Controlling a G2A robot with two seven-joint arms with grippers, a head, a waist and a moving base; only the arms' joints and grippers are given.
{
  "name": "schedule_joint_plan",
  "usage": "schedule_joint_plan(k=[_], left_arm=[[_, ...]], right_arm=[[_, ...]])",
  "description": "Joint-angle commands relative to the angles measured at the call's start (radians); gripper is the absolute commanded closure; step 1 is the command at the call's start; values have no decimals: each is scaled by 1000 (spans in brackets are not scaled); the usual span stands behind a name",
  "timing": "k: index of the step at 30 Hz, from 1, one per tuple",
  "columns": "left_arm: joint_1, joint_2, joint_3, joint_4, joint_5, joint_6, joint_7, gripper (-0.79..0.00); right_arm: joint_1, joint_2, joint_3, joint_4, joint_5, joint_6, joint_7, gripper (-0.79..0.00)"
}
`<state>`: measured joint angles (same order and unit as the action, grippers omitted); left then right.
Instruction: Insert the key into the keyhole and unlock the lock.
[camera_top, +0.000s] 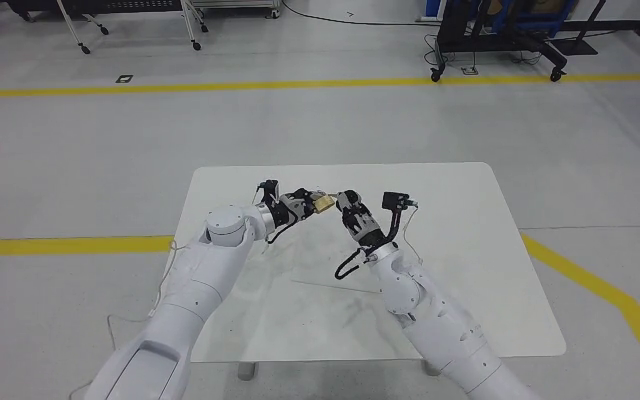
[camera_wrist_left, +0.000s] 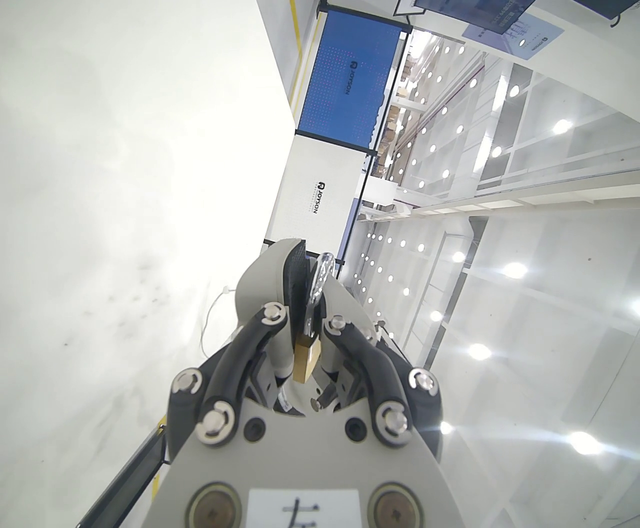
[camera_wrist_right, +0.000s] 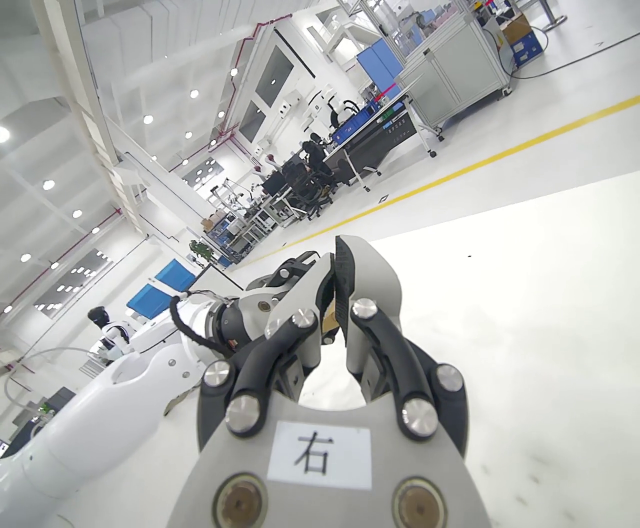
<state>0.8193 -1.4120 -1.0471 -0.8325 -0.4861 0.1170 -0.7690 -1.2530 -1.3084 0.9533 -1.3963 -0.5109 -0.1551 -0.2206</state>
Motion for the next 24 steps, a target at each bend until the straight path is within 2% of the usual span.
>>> schedule_joint_plan(k=[1, 7, 16, 20, 24], left_arm=[[0, 0, -1, 1, -2, 0, 0, 0], [0, -1, -6, 2, -9, -3, 5, 0], [1, -1, -14, 1, -14, -8, 18, 0], [2, -1, -14, -1, -8, -14, 22, 0], [5, 0, -16, -11, 4, -51, 28, 0]], right_arm=[[2, -2, -6, 9, -34, 4, -10, 0], [15, -10, -19, 50, -133, 38, -35, 0], [-4, -16, -19, 57, -196, 41, -31, 0], [-14, -18, -3, 53, -153, 31, 7, 0], [-27, -23, 40, 25, 52, -1, 90, 0]])
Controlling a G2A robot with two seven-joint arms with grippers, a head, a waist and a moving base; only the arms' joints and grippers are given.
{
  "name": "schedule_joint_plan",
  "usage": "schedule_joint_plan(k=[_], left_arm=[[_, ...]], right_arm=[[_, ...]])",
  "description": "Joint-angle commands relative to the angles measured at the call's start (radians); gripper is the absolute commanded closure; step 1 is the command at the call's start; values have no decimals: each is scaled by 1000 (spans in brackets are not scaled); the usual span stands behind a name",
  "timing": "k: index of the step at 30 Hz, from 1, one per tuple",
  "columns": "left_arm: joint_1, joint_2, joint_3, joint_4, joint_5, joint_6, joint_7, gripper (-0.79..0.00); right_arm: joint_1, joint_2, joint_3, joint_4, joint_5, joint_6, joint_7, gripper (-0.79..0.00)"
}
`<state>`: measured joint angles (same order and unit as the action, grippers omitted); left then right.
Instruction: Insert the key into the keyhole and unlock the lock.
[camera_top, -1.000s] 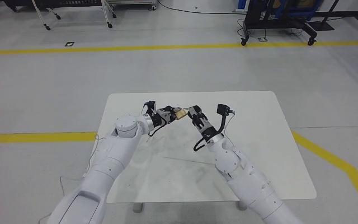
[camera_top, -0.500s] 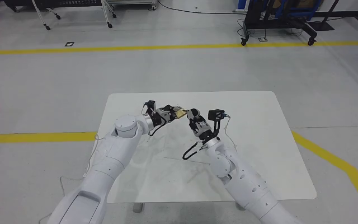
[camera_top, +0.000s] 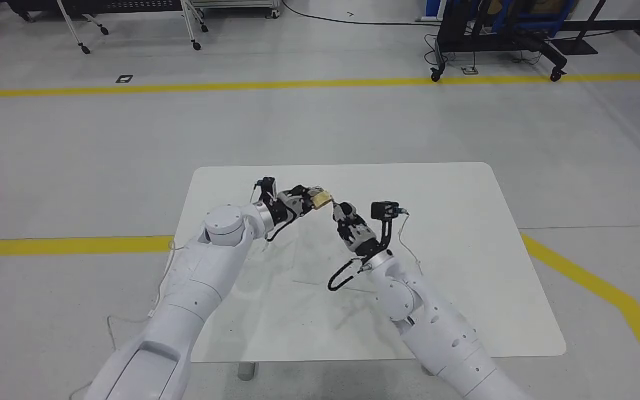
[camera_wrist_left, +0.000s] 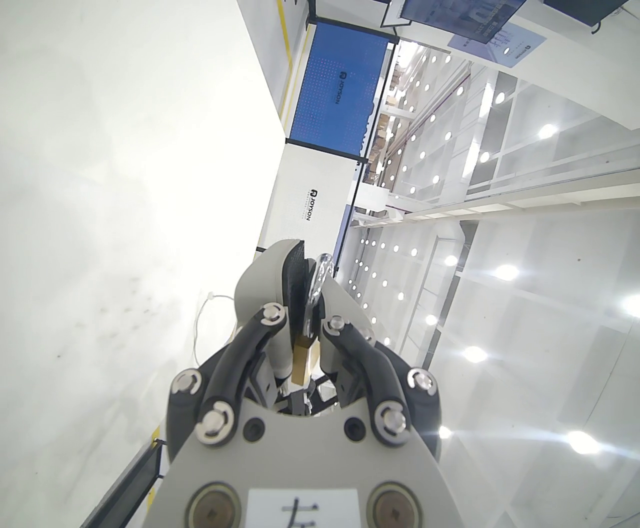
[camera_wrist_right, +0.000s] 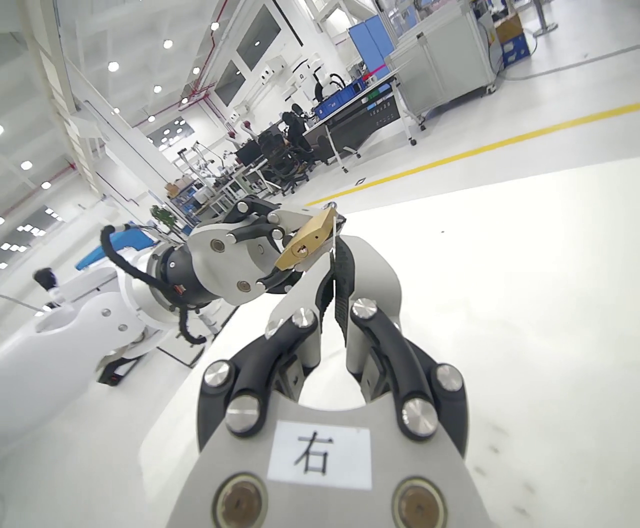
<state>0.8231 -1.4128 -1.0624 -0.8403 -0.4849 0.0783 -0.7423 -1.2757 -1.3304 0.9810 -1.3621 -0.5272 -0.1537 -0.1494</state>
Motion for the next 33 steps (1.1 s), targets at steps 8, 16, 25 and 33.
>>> schedule_joint_plan(k=[8, 16, 25, 33], left_arm=[[13, 3, -10, -21, 21, -70, 22, 0], [17, 4, -11, -29, 36, -71, 26, 0], [18, 4, -9, -31, 47, -69, 13, 0], [19, 5, -7, -32, 63, -77, -4, 0]], right_arm=[[-50, 4, 124, -107, 533, 39, 328, 0], [-59, 14, 166, -136, 659, 114, 519, 0], [-46, 10, 162, -139, 682, 147, 504, 0], [-24, 4, 145, -120, 669, 169, 479, 0]])
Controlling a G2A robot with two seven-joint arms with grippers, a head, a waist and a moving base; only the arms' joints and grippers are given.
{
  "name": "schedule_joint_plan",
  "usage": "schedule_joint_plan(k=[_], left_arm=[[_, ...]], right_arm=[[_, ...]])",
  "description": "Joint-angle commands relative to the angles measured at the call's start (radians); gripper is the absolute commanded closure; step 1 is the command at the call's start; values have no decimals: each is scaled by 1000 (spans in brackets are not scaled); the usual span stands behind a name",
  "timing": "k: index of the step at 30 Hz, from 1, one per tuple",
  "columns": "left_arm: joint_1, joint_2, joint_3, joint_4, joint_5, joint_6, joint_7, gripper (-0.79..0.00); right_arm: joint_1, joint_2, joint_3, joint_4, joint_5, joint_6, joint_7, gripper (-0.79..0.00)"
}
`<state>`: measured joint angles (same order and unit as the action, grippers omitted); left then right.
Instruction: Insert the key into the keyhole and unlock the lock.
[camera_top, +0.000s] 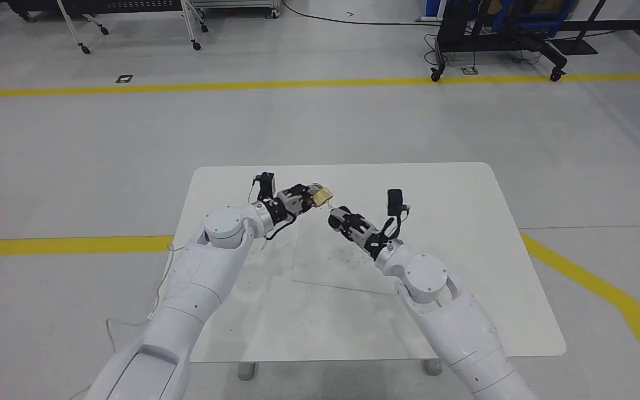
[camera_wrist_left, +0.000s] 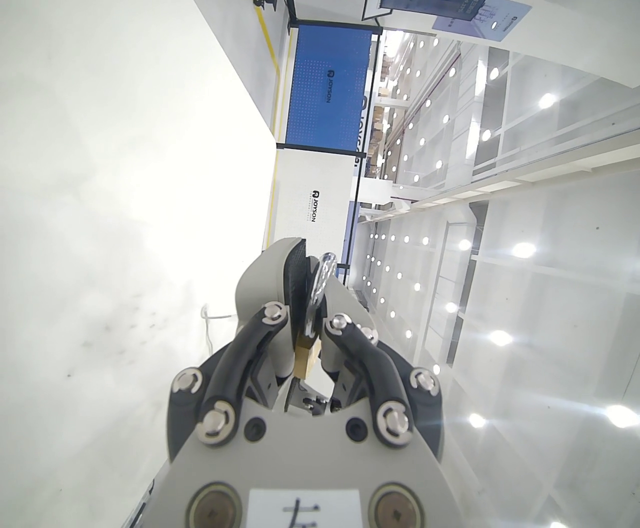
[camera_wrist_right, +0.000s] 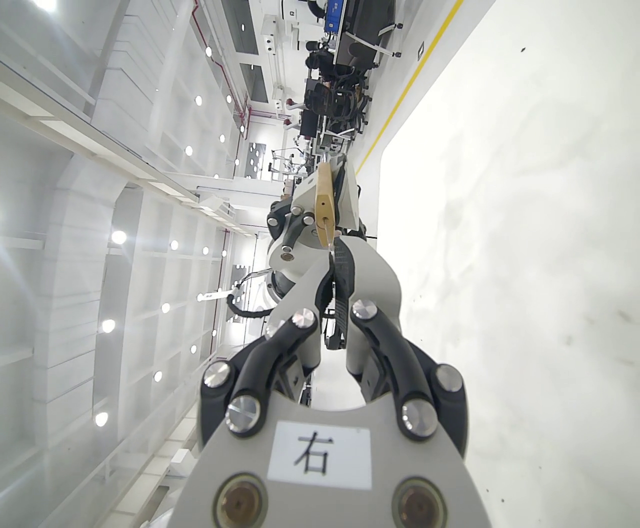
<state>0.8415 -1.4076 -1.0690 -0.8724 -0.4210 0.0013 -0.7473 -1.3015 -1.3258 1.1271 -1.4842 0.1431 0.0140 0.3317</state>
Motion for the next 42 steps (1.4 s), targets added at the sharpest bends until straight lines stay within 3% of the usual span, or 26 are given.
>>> schedule_joint_plan(k=[1, 23, 24, 25, 26, 35, 42], left_arm=[[0, 0, 0, -1, 2, -1, -1, 0], [-5, 4, 15, 0, 53, -34, -64, 0], [-5, 3, 15, 1, 51, -34, -65, 0], [-6, 3, 15, 2, 51, -34, -65, 0], [-5, 3, 15, 2, 48, -35, -67, 0], [1, 1, 2, -6, 14, -62, -48, 0], [20, 3, -15, -41, 41, -180, 31, 0]], right_arm=[[4, -1, -2, 4, -3, 3, -4, 0], [10, 2, 19, 8, -14, 18, 18, 0], [11, 2, 20, 10, -9, 17, 15, -40], [11, 1, 21, 12, -1, 18, 11, -348], [12, 1, 24, 13, 6, 17, 8, -785], [12, 1, 24, 14, 6, 18, 7, -785], [10, 0, 25, 12, 12, 17, 7, -785]])
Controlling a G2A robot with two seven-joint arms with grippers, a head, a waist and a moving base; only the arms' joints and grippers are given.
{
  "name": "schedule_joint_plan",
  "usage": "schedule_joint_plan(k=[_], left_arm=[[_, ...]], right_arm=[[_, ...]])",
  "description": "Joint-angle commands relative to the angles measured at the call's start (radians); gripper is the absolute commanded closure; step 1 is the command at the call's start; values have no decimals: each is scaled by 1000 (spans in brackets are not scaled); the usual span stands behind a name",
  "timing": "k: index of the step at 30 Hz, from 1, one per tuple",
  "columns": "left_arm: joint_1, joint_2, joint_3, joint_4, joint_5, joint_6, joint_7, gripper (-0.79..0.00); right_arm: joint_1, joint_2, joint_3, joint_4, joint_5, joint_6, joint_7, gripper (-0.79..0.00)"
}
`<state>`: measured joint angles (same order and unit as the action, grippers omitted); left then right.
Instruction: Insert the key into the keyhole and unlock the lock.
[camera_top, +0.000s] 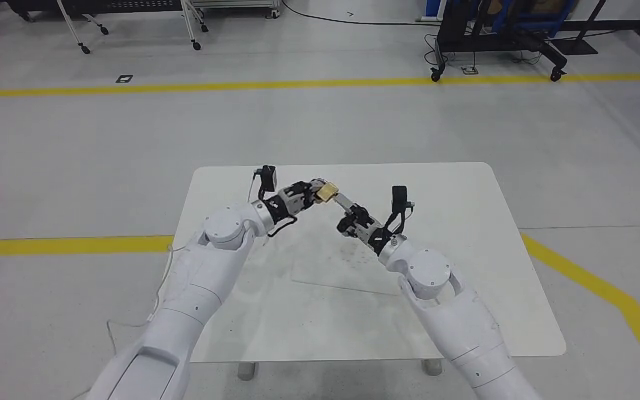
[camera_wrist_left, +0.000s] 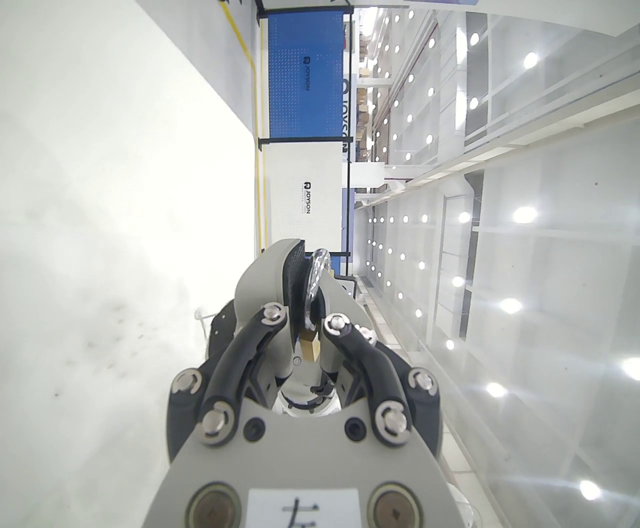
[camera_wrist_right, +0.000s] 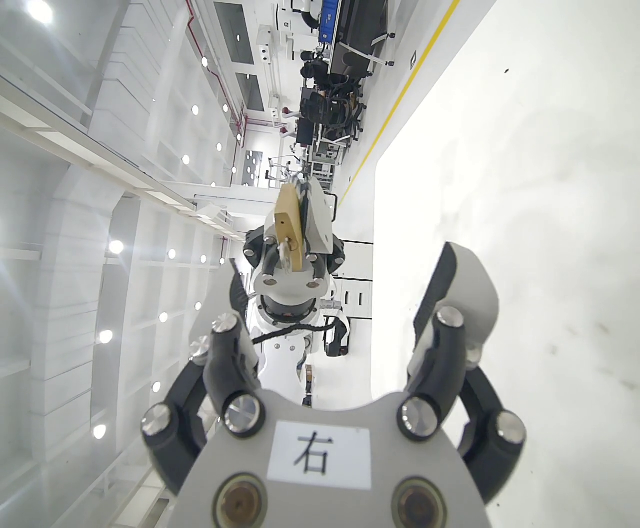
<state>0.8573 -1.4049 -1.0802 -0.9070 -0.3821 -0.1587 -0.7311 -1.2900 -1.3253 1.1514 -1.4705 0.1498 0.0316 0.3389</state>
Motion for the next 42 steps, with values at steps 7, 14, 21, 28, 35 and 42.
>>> schedule_joint_plan(k=[7, 14, 21, 28, 35, 42], left_arm=[[22, 2, -9, -37, 31, -73, 52, 0], [34, 2, -2, -54, 60, -99, 60, 0], [36, 3, -1, -59, 72, -105, 56, 0], [33, 2, 6, -53, 80, -86, 39, 0], [30, 1, 8, -49, 83, -80, 32, 0], [29, 1, 11, -47, 89, -72, 22, 0]], right_arm=[[-8, -2, 83, 4, 388, 82, 181, -745], [13, 4, 116, 48, 493, 151, 288, -431], [30, 1, 84, 69, 482, 157, 279, -329], [50, -3, 65, 97, 519, 165, 293, -317], [60, -5, 65, 115, 549, 167, 278, -117], [65, -5, 67, 128, 575, 178, 263, 0]])
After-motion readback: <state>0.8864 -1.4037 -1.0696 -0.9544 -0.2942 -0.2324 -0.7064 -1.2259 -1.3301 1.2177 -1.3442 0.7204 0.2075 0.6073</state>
